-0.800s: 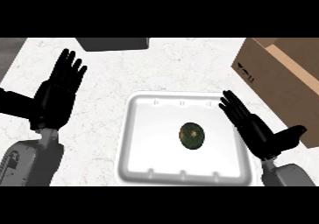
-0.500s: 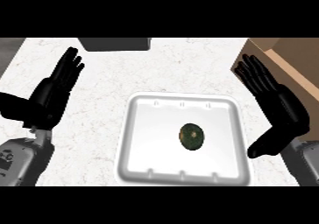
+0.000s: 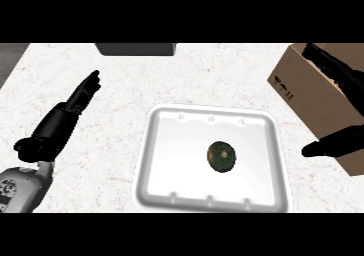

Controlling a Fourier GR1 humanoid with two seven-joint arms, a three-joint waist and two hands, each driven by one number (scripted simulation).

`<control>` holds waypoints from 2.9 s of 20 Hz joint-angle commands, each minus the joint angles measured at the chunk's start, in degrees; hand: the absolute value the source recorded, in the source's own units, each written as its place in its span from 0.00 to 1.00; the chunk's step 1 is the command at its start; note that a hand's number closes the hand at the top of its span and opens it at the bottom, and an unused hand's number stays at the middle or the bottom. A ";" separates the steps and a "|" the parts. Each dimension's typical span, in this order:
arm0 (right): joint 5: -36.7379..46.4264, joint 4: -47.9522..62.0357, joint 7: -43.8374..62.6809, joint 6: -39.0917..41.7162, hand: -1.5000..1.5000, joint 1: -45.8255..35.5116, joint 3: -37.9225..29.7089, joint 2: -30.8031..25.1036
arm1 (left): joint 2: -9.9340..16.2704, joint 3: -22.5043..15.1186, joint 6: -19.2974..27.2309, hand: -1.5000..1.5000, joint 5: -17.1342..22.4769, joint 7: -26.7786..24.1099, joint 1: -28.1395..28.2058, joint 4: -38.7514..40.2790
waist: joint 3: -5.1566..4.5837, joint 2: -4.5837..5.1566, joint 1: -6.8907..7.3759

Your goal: Pick the squash from the tray and place it in the cardboard box

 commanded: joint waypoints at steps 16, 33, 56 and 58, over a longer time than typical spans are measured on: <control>35.96 -22.94 17.04 8.10 0.00 -3.87 20.92 -6.16 | -0.39 2.26 -2.84 0.50 -1.98 -0.38 -1.50 1.69 | -0.17 -0.53 -0.94; 50.35 -30.84 39.24 23.31 0.00 1.99 28.58 10.85 | -4.33 7.51 -7.14 0.50 -6.10 -3.77 -3.23 8.58 | -0.09 -0.20 -0.76; 74.89 -10.56 28.28 12.42 0.00 5.05 27.89 23.23 | -8.97 13.06 -13.10 0.50 -10.11 -1.84 0.18 2.86 | -0.08 -0.20 -0.52; 74.36 -12.46 26.44 16.10 0.00 4.48 26.31 23.14 | -11.52 10.32 -11.01 0.50 -13.37 -0.08 2.41 0.30 | -0.08 -0.24 -0.50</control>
